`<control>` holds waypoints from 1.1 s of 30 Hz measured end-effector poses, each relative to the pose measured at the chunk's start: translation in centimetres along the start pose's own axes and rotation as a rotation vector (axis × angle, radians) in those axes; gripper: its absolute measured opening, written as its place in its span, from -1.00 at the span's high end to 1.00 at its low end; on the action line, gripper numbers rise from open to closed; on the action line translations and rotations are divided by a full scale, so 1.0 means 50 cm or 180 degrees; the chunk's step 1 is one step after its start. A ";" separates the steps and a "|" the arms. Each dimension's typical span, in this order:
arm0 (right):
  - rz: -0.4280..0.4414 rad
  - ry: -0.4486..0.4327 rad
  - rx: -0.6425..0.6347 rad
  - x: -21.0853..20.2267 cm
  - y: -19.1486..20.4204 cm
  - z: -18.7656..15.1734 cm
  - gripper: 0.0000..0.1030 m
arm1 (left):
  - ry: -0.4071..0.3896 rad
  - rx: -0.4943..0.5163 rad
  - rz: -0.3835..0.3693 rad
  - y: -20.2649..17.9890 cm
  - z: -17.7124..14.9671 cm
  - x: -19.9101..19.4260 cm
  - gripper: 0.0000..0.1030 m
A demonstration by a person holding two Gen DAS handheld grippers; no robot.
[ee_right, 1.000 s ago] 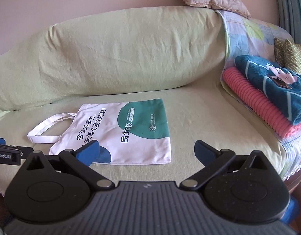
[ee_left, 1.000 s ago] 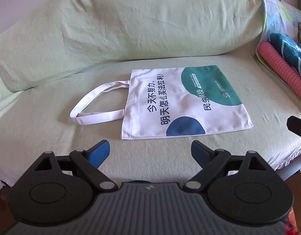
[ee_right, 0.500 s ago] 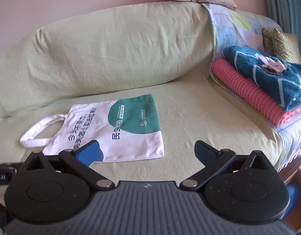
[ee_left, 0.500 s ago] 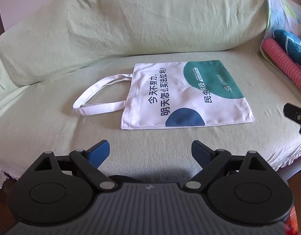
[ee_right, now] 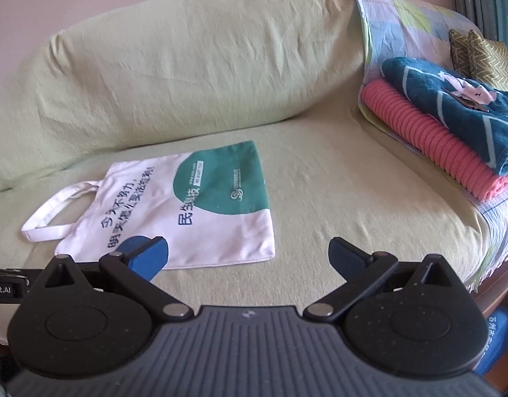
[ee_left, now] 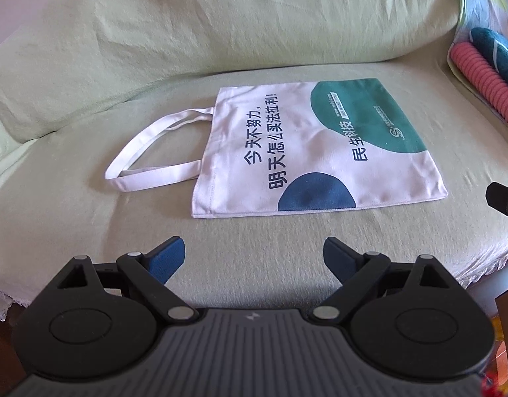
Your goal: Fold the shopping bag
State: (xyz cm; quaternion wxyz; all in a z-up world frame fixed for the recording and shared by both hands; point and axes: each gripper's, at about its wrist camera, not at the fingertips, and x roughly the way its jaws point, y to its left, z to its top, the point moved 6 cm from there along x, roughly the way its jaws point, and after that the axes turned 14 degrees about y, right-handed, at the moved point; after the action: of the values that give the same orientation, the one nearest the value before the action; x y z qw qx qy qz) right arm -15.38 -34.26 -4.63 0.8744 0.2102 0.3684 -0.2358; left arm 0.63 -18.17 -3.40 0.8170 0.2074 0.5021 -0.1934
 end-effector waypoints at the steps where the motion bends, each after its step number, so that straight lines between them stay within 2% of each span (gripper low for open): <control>1: -0.0005 0.0020 0.0004 0.007 0.000 0.003 -0.98 | 0.0011 0.0008 -0.0004 -0.001 0.004 0.006 -0.79; 13: -0.0005 0.0203 -0.0194 0.097 0.018 0.033 -0.98 | 0.0199 0.0066 -0.0027 0.000 0.059 0.102 -0.79; 16: -0.0002 0.0190 -0.0383 0.121 0.022 0.035 -0.98 | 0.0116 0.0260 0.0034 0.009 0.060 0.125 -0.79; 17: -0.0007 0.0166 -0.0480 0.128 0.024 0.036 -0.98 | 0.0066 0.0383 0.0104 0.012 0.058 0.130 -0.79; 19: -0.0089 0.0064 -0.0807 0.141 0.027 0.032 -0.98 | -0.0110 0.0922 0.0545 0.014 0.049 0.148 -0.79; 22: -0.0231 -0.0102 -0.1453 0.162 0.033 0.017 -0.98 | -0.0324 0.1579 0.0929 0.009 0.032 0.168 -0.79; 25: -0.0388 -0.0206 -0.2200 0.184 0.047 -0.002 -0.96 | -0.0526 0.2299 0.1100 0.002 0.010 0.204 -0.79; 27: -0.0496 -0.0257 -0.2749 0.201 0.058 -0.026 -0.84 | -0.0619 0.2654 0.1219 0.001 0.004 0.225 -0.63; 29: -0.0586 -0.0288 -0.3197 0.216 0.065 -0.048 -0.61 | -0.0651 0.2974 0.1322 0.006 0.000 0.248 -0.57; 31: -0.0617 -0.0274 -0.3436 0.226 0.069 -0.060 -0.58 | -0.0671 0.3181 0.1358 0.011 -0.003 0.262 -0.57; 33: -0.0584 -0.0222 -0.3520 0.236 0.075 -0.067 -0.45 | -0.0703 0.3384 0.1378 0.016 -0.006 0.273 -0.56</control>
State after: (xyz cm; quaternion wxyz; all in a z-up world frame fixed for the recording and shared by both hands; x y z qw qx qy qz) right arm -7.78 -32.51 -14.82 0.8420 -0.3204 0.4248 -0.0893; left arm 6.59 -18.83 -15.71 0.6691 0.6654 0.1943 -0.2679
